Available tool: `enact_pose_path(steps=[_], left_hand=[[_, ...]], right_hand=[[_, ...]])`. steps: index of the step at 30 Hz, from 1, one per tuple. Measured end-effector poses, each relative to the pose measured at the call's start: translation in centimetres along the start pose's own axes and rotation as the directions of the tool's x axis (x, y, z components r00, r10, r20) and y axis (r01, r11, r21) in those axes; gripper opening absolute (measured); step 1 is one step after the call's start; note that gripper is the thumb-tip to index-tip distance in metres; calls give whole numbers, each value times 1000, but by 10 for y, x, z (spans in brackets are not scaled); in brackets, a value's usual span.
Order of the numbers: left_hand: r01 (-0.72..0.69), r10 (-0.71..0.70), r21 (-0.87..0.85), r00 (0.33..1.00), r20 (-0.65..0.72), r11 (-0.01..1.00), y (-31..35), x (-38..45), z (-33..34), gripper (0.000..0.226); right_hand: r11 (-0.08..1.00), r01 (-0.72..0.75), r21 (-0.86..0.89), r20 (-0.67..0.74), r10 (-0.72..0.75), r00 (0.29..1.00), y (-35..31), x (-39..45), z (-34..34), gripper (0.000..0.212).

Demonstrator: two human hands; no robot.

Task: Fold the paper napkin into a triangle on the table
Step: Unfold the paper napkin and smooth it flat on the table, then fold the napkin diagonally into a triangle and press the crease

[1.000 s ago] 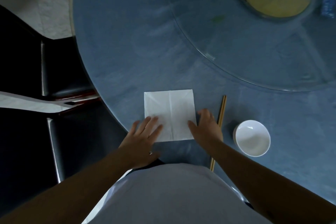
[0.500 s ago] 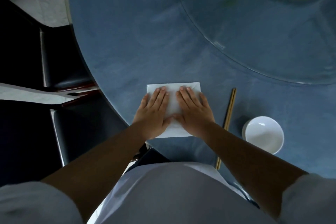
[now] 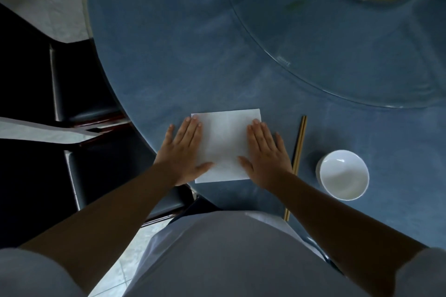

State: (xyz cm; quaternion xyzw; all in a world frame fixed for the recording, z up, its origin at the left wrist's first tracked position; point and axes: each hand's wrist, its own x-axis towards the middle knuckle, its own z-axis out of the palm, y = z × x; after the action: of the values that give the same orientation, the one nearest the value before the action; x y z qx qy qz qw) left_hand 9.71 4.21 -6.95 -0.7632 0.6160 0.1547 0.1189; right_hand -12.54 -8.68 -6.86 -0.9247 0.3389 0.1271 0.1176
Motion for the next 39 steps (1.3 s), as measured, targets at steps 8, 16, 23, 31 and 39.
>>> enact_pose_path(steps=[8,16,23,31,39], left_hand=[[-62,63,-10,997,42,998,4,-23,8,111],[37,-39,-87,999,-27,995,-15,-15,-8,100],[10,-31,-107,981,-194,994,-6,42,-45,54],[41,-60,-134,989,-136,990,10,72,-55,23],[68,-118,-461,990,-81,885,8,86,-54,10]], right_hand=[[998,69,13,52,-69,996,-21,-26,17,75],[907,-296,301,46,296,954,-7,-40,0,83],[579,-582,571,193,594,781,-18,-23,-21,60],[531,-618,579,255,603,756,-17,-1,-25,23],[549,-590,592,207,604,769,-9,4,-25,29]])
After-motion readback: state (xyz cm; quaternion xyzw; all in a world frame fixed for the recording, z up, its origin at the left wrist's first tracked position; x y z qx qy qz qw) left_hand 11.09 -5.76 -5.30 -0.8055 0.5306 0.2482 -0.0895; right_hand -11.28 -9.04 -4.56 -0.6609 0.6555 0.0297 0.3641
